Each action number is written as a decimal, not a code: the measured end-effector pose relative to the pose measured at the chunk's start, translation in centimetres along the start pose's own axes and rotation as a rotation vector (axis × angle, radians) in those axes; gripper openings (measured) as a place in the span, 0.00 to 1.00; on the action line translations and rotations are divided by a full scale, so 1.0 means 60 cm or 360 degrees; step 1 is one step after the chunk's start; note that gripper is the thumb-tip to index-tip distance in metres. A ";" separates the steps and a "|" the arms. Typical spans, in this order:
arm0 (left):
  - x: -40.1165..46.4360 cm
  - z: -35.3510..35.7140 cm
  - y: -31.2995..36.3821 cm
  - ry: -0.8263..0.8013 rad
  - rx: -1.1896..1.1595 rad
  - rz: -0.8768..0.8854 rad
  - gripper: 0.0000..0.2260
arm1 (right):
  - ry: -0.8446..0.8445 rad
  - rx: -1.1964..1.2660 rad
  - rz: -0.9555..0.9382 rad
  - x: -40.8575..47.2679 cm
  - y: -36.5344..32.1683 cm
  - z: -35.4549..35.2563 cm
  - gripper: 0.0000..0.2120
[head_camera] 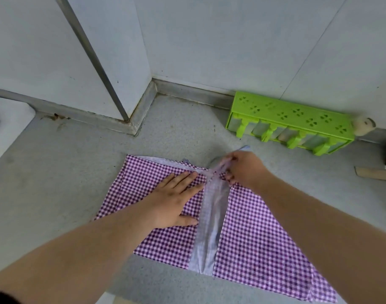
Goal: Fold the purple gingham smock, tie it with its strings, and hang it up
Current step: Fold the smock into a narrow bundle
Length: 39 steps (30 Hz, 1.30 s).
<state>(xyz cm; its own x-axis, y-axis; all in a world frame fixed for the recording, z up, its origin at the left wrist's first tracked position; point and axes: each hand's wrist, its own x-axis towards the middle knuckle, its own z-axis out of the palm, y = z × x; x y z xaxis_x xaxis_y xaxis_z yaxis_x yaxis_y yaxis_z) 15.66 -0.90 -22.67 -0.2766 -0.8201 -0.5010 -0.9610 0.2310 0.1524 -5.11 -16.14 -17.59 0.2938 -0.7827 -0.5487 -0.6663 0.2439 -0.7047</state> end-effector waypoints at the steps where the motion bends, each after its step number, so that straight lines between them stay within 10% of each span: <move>1: -0.001 -0.001 0.000 0.0000 -0.0014 0.0001 0.46 | 0.0038 0.0371 0.0156 0.021 -0.012 -0.011 0.07; 4: -0.005 -0.004 0.003 0.0003 -0.0035 -0.0011 0.46 | 0.0172 0.0749 0.0260 0.075 -0.013 -0.037 0.06; 10: 0.005 -0.042 0.008 0.0121 0.0155 0.0165 0.42 | 0.0666 -0.0558 -0.0679 -0.037 0.033 -0.025 0.15; 13: 0.026 -0.051 0.014 0.0097 0.0227 0.0212 0.41 | 0.0361 -0.1241 -0.1246 -0.108 0.085 0.012 0.13; 15: 0.035 -0.049 0.017 0.0074 0.0225 0.0115 0.44 | 0.0210 -0.1388 -0.1054 -0.111 0.123 0.031 0.20; 27: 0.063 -0.062 0.050 0.0042 -0.0042 -0.0281 0.50 | 0.0178 -0.1439 -0.0847 -0.117 0.152 0.070 0.32; 33: 0.007 -0.055 0.052 0.0698 0.0000 0.0021 0.35 | 0.0317 -0.1185 -0.0800 -0.110 0.176 0.048 0.33; 39: 0.015 -0.011 0.122 0.0224 -0.0024 0.0266 0.42 | 0.0355 -0.0429 -0.0782 -0.132 0.178 0.078 0.31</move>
<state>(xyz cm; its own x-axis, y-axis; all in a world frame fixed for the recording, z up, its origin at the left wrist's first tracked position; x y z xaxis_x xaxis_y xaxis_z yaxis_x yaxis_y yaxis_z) 8.40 -0.32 -21.45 -0.4270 -0.8364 -0.3437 -0.9013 0.3630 0.2364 -11.35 -4.67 -22.87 0.4802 -0.8751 -0.0596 -0.6478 -0.3079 -0.6968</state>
